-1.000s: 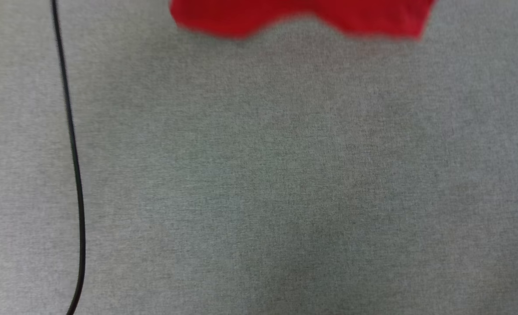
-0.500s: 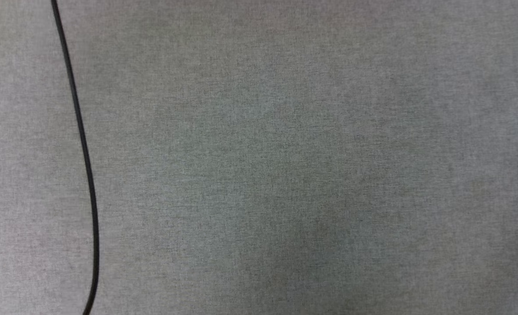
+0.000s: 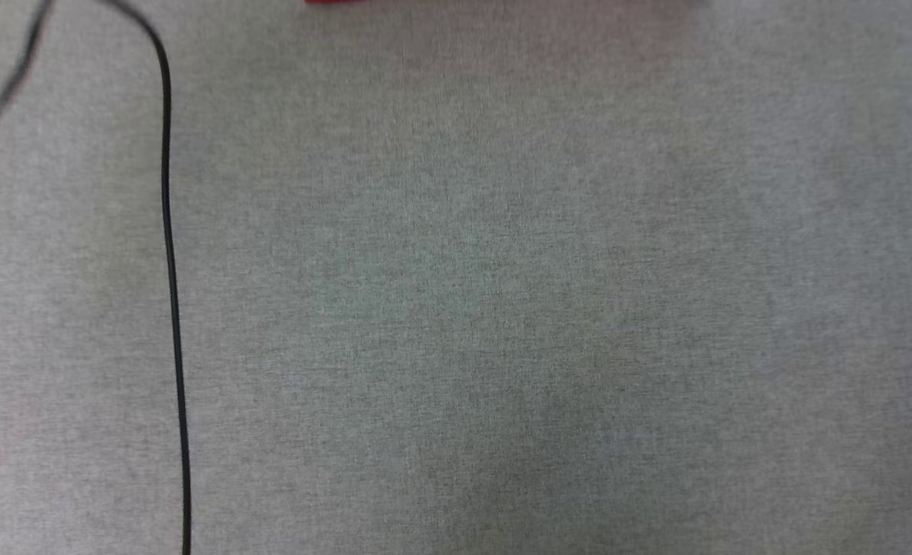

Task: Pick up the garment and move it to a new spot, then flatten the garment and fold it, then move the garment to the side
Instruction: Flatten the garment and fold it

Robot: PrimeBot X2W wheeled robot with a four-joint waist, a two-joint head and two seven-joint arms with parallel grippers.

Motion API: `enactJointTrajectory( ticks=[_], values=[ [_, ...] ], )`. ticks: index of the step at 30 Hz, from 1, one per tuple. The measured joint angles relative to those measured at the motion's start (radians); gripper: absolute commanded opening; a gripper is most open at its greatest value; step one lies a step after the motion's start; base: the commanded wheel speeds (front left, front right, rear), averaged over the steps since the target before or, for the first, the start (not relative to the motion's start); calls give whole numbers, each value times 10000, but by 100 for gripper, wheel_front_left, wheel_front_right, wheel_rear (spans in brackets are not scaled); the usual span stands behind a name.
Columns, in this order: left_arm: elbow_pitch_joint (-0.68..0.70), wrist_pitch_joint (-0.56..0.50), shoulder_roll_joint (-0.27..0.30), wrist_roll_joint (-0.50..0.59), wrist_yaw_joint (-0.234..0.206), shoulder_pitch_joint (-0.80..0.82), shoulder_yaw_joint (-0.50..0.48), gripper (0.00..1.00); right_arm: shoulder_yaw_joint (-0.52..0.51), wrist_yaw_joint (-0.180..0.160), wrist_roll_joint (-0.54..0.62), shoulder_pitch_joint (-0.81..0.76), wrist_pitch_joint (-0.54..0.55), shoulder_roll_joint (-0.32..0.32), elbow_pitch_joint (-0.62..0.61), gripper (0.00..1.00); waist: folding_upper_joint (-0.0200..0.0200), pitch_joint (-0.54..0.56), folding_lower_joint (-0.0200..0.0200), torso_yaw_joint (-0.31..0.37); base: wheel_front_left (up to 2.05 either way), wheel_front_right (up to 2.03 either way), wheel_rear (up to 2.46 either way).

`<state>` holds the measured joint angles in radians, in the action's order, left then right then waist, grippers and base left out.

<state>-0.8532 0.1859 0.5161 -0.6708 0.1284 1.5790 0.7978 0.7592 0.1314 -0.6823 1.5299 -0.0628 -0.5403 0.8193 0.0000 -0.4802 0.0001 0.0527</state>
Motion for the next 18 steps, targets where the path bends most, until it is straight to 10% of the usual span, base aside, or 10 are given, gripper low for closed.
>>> enactJointTrajectory(
  ticks=[18],
  values=[
    [3503,681,1151,-1822,-1845,-8117,-370,0,1338,0,-2255,-5973,-867,-1269,-2196,0,1,2289,-3,-70,0,0,0]
  ],
)
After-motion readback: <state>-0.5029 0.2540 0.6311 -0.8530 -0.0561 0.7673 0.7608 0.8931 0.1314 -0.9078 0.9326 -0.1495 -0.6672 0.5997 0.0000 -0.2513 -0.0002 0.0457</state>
